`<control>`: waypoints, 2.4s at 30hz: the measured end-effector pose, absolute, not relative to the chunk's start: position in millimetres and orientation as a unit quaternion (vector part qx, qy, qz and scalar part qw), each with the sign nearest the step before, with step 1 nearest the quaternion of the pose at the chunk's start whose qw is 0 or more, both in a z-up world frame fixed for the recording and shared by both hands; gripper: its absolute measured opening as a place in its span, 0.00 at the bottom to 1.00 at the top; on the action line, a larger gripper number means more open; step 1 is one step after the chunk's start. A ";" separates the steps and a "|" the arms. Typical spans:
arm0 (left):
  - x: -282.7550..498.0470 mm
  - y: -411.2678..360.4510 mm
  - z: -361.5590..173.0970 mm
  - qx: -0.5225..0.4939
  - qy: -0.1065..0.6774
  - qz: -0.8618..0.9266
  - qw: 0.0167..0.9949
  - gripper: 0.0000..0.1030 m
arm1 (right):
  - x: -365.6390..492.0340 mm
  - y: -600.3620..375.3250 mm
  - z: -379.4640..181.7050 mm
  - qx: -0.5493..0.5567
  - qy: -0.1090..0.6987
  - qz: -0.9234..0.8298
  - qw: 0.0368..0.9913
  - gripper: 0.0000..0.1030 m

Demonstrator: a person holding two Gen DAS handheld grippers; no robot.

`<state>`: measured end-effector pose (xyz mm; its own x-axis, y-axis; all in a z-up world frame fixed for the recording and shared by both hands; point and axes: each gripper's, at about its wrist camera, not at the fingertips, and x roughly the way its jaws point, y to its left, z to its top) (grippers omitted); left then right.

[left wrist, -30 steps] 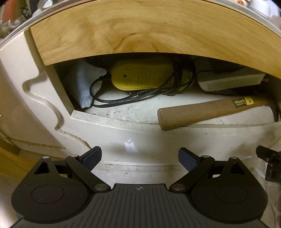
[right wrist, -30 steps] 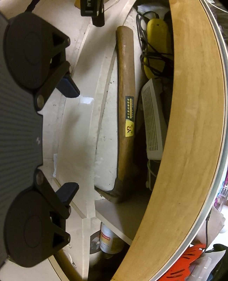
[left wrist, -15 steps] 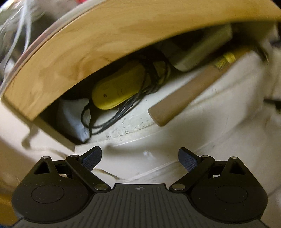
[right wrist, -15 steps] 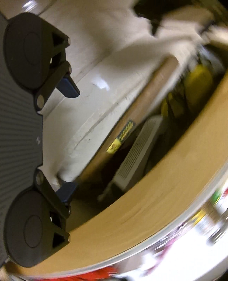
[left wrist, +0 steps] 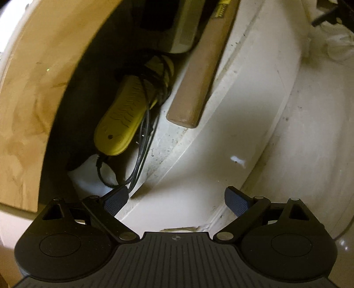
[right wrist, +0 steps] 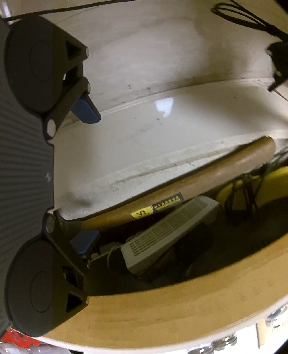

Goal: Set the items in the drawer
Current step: 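Close both grippers on the drawer edges and pull the drawer outward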

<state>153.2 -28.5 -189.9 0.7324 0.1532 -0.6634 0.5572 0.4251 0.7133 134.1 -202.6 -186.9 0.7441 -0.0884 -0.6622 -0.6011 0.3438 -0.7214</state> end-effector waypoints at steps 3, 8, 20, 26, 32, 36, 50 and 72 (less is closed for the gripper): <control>152.7 -30.0 -193.9 0.536 0.338 -0.147 0.759 0.93 | 142.5 -206.5 -183.4 -0.559 0.317 0.172 0.746 0.95; 153.0 -31.8 -198.5 0.555 0.329 -0.152 0.749 0.92 | 148.5 -200.2 -188.1 -0.572 0.327 0.171 0.733 0.87; 150.4 -31.7 -190.4 0.569 0.309 -0.120 0.753 0.45 | 154.4 -204.5 -193.4 -0.583 0.359 0.161 0.711 0.38; 142.0 -31.0 -191.1 0.569 0.313 -0.119 0.751 0.45 | 147.6 -202.9 -193.0 -0.584 0.364 0.161 0.707 0.38; 129.9 -29.4 -186.0 0.559 0.325 -0.124 0.753 0.45 | 137.8 -202.1 -189.0 -0.578 0.374 0.166 0.706 0.37; 121.7 -29.6 -185.1 0.558 0.329 -0.132 0.750 0.44 | 129.9 -202.2 -185.8 -0.577 0.378 0.170 0.704 0.37; 98.6 -32.2 -181.7 0.540 0.365 -0.150 0.744 0.44 | 109.3 -204.9 -169.0 -0.552 0.413 0.193 0.699 0.34; 64.0 -49.3 -176.6 0.529 0.422 -0.212 0.705 0.44 | 63.3 -195.9 -154.2 -0.538 0.466 0.241 0.659 0.29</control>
